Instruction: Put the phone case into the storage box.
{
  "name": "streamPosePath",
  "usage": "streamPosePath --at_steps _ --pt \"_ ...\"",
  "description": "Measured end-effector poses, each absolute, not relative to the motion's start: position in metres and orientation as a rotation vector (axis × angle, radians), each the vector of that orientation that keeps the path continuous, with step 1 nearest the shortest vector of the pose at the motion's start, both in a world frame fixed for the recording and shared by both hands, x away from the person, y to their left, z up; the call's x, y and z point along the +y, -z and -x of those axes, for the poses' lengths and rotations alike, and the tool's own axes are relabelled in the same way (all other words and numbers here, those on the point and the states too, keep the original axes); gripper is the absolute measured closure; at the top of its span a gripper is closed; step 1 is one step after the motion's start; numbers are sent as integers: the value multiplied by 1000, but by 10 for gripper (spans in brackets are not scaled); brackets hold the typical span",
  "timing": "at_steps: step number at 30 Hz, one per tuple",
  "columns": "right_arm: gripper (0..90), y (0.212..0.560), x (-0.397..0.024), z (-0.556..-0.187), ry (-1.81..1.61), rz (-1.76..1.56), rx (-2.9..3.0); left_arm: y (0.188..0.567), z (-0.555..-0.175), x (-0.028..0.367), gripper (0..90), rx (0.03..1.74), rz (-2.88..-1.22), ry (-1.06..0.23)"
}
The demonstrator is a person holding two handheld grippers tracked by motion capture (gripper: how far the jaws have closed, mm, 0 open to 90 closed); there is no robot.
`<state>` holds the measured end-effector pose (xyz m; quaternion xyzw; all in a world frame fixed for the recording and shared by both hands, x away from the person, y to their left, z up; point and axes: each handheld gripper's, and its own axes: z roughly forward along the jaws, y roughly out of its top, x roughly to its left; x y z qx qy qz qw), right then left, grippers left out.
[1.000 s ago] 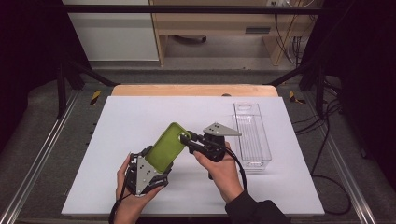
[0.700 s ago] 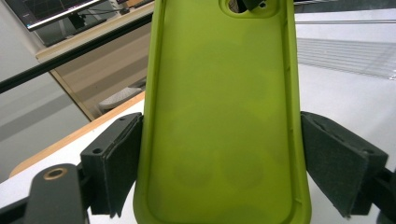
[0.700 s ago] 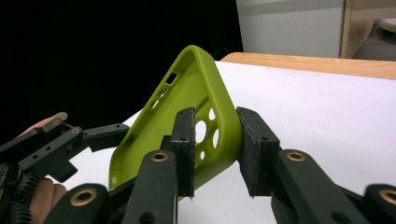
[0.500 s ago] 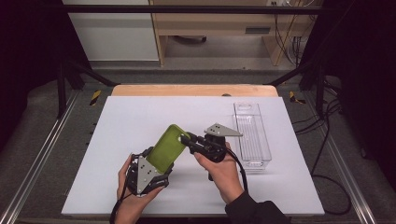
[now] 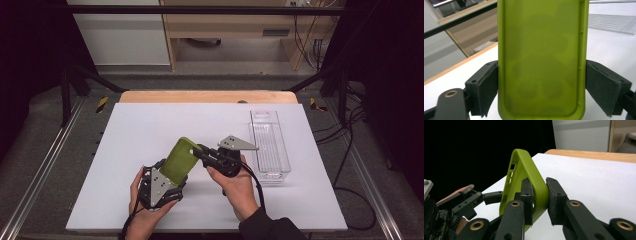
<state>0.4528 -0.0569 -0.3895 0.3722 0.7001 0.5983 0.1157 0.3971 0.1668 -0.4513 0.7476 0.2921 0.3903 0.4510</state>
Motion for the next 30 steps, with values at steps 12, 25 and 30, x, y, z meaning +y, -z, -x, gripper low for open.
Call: streamPosePath --at_steps 12,25,30 --pt "769 382 -61 -459 -1705 -1077 1995 449 -400 171 60 780 -1751 -889" --pt "768 370 -90 -489 -1613 -1085 1952 447 -404 196 44 852 -1705 -802" --pt "768 356 -105 -500 -1574 -1063 1949 446 -405 217 47 883 -1671 -784"
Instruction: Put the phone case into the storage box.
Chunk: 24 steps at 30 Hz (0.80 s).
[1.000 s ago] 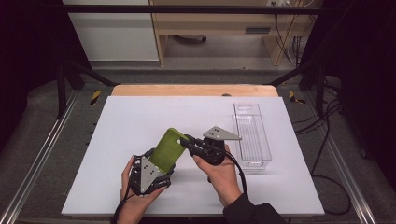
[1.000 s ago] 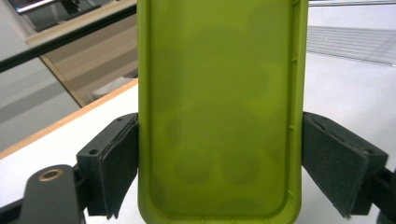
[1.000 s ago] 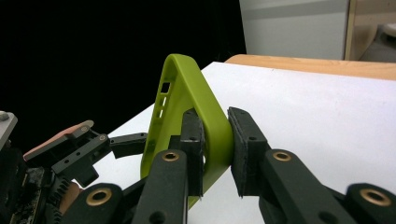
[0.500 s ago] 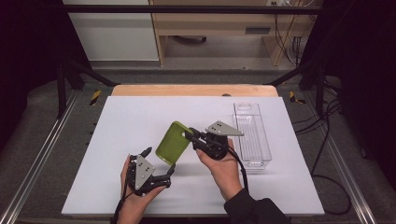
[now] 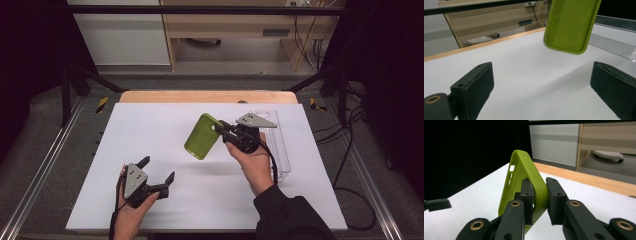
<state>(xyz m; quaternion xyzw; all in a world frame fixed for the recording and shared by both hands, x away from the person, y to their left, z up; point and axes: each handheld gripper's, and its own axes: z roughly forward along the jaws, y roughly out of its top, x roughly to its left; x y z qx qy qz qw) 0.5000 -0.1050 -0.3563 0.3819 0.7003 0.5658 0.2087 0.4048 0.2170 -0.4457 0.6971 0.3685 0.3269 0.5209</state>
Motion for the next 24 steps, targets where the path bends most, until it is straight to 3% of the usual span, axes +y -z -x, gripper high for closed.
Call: streamPosePath --at_steps 17,24 --pt "768 315 -141 -527 -1497 -1078 1914 455 -391 265 47 981 -1599 -796" --pt "768 299 -162 -539 -1417 -1015 1906 458 -391 276 47 1019 -1564 -740"
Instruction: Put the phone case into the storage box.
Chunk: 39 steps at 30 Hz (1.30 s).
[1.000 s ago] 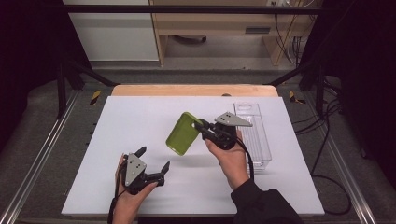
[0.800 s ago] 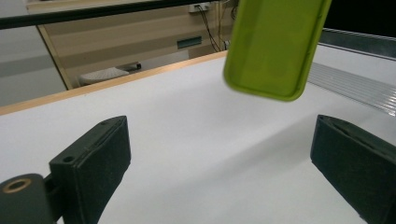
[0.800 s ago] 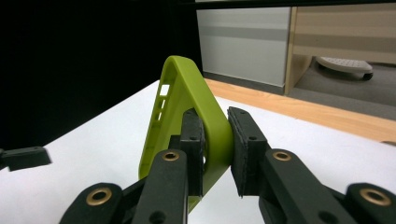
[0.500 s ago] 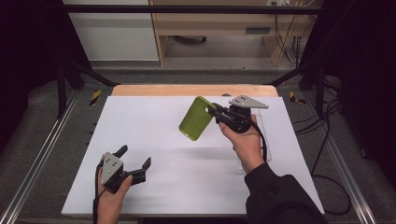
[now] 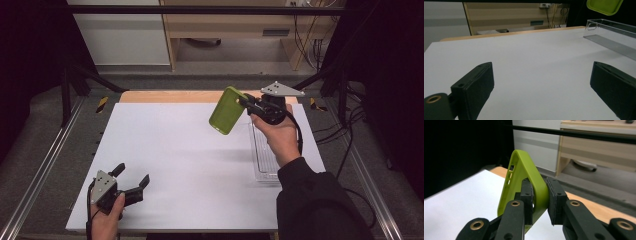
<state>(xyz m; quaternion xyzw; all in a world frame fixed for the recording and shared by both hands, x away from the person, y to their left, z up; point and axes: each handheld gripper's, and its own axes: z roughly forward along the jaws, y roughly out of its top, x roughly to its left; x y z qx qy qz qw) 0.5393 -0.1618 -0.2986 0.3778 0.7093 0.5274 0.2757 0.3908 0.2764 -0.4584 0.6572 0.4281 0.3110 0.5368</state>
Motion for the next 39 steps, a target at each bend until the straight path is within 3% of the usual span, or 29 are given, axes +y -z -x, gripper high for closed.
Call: streamPosePath --at_steps 15,39 --pt "767 287 -205 -570 -1343 -1009 1861 462 -395 277 48 1035 -1583 -735" --pt "767 291 -251 -566 -1207 -1038 1842 464 -396 275 48 1028 -1603 -727"
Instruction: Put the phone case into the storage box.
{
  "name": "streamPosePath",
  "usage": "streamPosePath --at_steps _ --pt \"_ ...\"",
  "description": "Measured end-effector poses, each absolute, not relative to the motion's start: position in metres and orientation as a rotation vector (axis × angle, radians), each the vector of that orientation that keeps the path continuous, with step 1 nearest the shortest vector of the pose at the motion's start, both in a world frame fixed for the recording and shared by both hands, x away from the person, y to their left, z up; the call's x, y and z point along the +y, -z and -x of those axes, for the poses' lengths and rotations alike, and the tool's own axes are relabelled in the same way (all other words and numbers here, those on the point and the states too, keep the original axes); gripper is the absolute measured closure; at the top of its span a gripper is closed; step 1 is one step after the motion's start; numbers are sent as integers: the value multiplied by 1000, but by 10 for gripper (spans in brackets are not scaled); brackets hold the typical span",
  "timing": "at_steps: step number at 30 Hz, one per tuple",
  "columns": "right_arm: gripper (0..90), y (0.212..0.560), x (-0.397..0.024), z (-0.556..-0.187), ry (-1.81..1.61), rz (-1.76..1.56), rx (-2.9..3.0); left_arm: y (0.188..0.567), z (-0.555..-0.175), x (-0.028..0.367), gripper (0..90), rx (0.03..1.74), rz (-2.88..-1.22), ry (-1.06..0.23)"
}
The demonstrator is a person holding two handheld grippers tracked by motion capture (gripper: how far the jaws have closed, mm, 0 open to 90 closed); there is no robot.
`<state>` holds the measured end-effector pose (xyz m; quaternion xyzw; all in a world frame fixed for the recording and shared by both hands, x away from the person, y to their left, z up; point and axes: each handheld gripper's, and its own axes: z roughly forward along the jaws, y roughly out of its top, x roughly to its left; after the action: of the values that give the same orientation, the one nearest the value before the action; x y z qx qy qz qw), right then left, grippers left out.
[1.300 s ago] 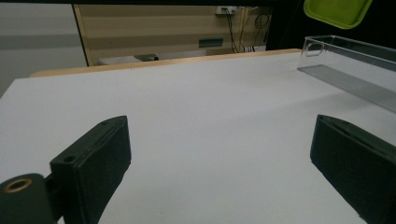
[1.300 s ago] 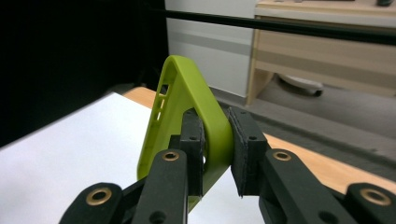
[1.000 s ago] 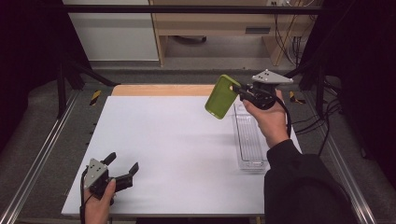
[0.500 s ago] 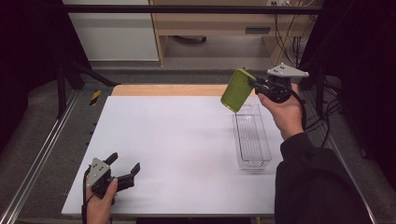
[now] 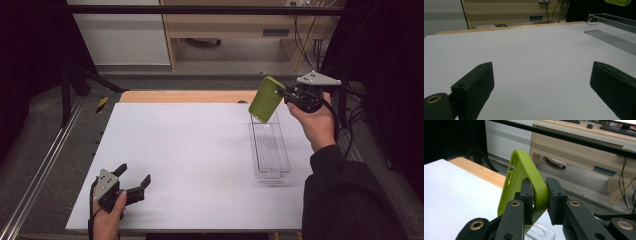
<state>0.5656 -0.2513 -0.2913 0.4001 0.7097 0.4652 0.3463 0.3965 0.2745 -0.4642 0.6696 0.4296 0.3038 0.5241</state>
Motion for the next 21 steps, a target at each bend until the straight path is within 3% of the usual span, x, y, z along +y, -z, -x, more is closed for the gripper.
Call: streamPosePath --at_steps 21 --pt "767 309 -264 -561 -1132 -1055 1864 464 -396 270 49 1011 -1630 -727"
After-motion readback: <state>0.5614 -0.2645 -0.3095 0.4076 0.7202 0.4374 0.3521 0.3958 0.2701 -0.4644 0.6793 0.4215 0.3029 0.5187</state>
